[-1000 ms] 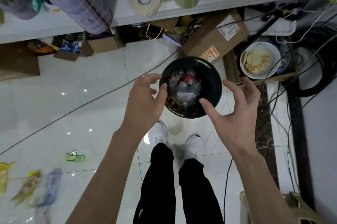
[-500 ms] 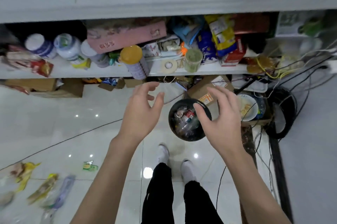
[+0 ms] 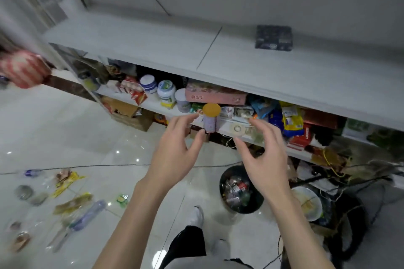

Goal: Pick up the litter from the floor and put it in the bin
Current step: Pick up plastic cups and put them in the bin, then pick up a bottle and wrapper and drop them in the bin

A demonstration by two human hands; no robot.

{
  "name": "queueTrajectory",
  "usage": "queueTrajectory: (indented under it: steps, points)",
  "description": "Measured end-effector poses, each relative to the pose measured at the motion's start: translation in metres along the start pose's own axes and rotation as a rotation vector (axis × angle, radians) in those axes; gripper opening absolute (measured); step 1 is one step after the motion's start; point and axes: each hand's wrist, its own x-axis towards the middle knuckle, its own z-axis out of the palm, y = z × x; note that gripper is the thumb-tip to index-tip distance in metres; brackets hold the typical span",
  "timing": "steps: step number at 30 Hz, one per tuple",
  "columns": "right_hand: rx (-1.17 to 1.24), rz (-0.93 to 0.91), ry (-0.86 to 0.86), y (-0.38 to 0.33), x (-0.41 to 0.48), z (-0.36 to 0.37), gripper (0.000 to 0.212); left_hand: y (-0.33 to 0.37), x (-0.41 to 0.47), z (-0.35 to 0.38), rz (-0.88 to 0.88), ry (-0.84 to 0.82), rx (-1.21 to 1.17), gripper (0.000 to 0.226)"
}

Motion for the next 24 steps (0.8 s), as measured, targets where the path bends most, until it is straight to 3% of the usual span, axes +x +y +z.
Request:
queueTrajectory:
  steps: [14, 24]
  points:
    - [0.088, -0.255, -0.399, -0.067, -0.015, 0.085, 0.051, -0.064, -0.12, -0.09, -0.403, 0.421, 0.045, 0.045]
    - [0.093, -0.379, -0.636, -0.141, -0.046, 0.201, 0.055, -0.151, -0.19, -0.173, -0.624, 0.66, 0.018, 0.043]
